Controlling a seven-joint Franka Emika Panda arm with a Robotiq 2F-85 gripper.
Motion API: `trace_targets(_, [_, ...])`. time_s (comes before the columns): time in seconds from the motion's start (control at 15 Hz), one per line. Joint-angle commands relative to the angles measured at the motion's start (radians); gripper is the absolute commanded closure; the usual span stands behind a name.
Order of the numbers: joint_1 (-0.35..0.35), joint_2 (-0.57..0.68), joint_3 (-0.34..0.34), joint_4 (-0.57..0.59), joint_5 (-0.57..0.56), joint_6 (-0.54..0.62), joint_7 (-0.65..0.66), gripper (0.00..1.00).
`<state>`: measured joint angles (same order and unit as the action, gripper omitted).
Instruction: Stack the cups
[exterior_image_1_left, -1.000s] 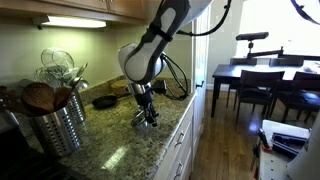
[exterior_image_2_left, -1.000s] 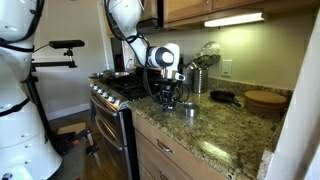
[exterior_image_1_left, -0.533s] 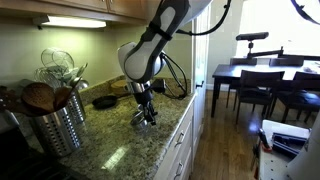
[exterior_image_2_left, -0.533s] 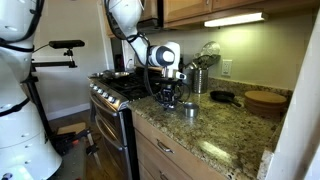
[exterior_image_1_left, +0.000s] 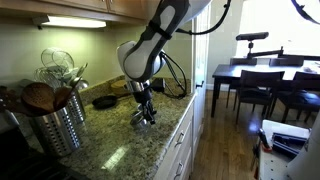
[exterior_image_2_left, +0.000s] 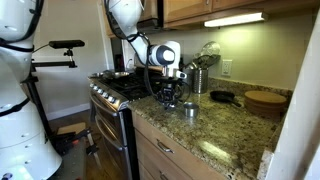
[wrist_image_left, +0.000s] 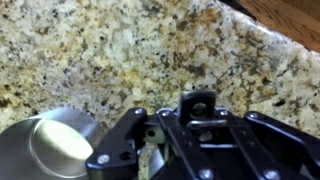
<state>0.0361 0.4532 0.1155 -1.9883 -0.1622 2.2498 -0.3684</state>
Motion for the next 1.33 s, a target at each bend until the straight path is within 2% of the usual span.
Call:
trace_targets(0.0, [0.007, -0.043, -0.01, -0.028, -0.004, 0.011, 0.031, 0.93])
trace_targets(1.27, [0.002, -0.088, -0.027, -0.068, -0.003, 0.037, 0.104, 0.93])
